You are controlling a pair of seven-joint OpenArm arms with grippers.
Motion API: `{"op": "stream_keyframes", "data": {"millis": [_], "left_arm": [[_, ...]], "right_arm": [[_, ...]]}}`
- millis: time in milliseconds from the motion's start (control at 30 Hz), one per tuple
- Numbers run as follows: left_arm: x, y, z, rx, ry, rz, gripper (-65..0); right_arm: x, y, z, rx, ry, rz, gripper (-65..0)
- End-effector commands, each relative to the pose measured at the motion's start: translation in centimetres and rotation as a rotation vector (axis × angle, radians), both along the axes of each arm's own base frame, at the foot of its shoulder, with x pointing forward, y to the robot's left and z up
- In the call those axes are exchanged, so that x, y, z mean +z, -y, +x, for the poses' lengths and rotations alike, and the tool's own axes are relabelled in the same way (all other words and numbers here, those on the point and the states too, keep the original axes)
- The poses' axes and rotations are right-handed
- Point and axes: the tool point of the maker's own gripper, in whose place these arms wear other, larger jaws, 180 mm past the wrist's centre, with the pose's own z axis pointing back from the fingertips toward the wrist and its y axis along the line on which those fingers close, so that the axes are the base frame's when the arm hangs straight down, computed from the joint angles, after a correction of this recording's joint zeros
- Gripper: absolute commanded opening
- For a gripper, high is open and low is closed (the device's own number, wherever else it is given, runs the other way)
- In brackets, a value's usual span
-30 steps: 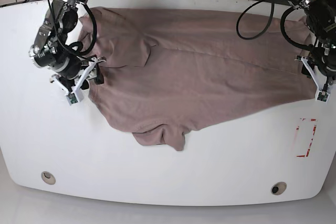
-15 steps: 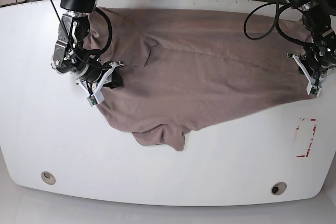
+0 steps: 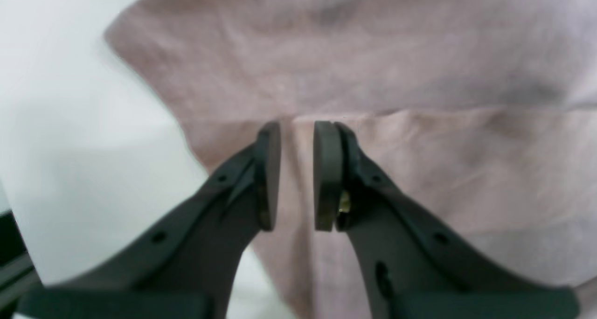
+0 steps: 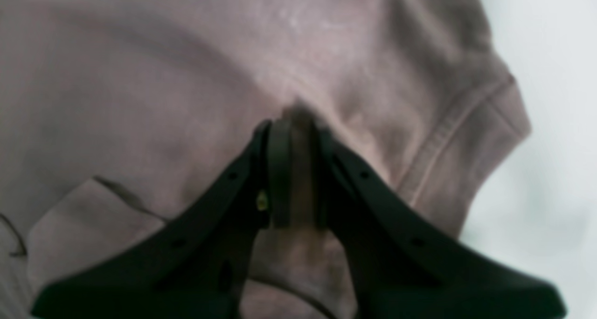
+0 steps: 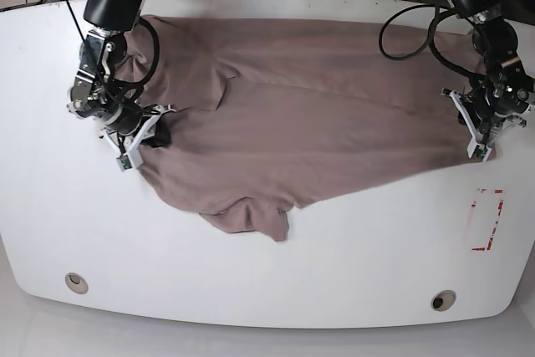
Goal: Layout the t-shirt on the table in an organized manner, then fold the t-shirt properly
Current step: 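Pinch the shirt body with both grippers and smooth it flat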
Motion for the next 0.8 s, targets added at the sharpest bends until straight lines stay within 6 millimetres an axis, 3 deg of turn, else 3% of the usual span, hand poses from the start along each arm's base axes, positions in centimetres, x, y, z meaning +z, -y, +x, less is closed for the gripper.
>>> {"op": "stream_keyframes", "data": {"millis": [0,367,533,600,767], "left_arm": [[2.0,0.0,2.0,-0.021,0.068,0.011,-54.9],[2.4,2.0,3.4,-0.087,0.080,0.010,-54.7],[2.7,3.2,4.3,-0.112,0.089,0.000,-53.6],[2.7,3.9,4.6,-0.098,0.083,-0.023,-48.9],[3.2,4.4,4.8,-0.044,0.076,-0.105,-26.9]], "right_arm": [[-0.7,3.9,-1.6,-0.050,-0.060,-0.087,-58.3],[-0.5,8.8,-3.7,-0.133,-0.075,-0.138,-58.3],[-0.5,9.0,-3.8,-0.140,-0.074,-0.139,-58.3],[-0.5,9.0,-3.8,-0.140,-0.074,-0.139,-58.3],[-0.5,8.7,-3.7,-0.139,-0.074,-0.133,-58.3]]}}
